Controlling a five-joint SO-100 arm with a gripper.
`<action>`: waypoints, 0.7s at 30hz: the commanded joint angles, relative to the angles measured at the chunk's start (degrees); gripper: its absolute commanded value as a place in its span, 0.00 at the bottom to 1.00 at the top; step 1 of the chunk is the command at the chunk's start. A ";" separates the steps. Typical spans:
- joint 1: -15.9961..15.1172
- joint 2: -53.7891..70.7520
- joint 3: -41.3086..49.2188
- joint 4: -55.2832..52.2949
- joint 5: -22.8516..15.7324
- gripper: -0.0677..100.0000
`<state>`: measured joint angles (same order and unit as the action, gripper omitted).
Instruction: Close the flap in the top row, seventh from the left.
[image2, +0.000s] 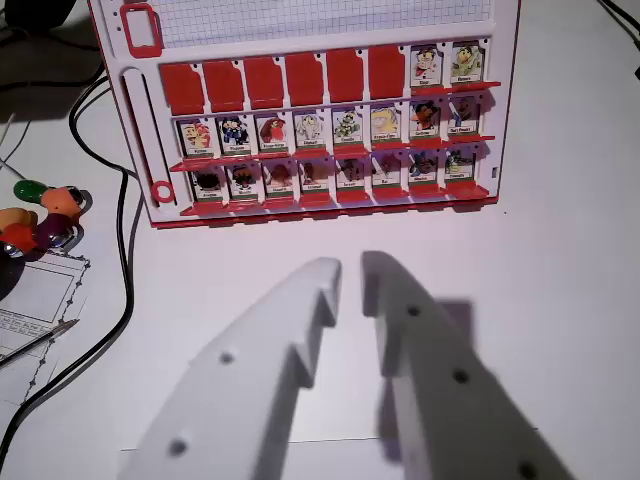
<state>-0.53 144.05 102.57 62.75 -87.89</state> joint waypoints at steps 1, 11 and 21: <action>-0.18 -2.20 -4.39 -1.93 0.97 0.02; 1.41 -17.23 -11.69 0.53 4.66 0.02; 4.13 -34.37 -22.41 0.18 7.91 0.02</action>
<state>3.08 111.88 87.63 63.72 -80.60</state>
